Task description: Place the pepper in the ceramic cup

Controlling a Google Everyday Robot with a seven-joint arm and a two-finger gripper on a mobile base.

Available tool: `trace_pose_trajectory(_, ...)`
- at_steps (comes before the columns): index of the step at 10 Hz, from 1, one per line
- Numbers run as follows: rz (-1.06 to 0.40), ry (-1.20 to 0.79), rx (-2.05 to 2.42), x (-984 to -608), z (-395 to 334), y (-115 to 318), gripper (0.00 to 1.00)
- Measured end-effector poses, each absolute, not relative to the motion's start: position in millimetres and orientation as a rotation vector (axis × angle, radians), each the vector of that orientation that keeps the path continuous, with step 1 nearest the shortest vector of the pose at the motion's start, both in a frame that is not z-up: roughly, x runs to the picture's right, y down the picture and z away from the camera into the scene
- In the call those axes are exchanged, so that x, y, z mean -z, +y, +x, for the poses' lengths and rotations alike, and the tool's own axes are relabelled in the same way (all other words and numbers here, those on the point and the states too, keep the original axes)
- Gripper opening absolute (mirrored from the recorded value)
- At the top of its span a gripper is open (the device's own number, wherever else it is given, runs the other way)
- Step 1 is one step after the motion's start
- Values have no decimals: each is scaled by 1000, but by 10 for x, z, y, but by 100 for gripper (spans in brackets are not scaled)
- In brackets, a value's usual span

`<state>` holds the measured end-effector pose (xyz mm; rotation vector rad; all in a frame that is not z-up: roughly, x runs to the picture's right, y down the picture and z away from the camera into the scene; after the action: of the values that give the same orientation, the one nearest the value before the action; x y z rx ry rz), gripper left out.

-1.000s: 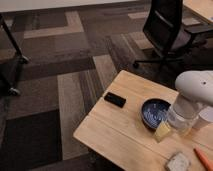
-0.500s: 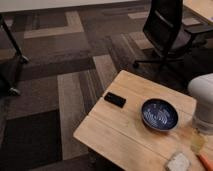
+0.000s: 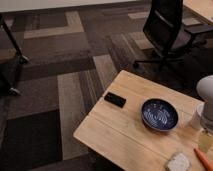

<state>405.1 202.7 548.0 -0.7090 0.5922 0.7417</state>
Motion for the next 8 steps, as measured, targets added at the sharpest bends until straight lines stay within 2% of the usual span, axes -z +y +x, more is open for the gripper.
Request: trace_pose_trajectory(8,-695,428,-1056,-5861,4882,3211,65)
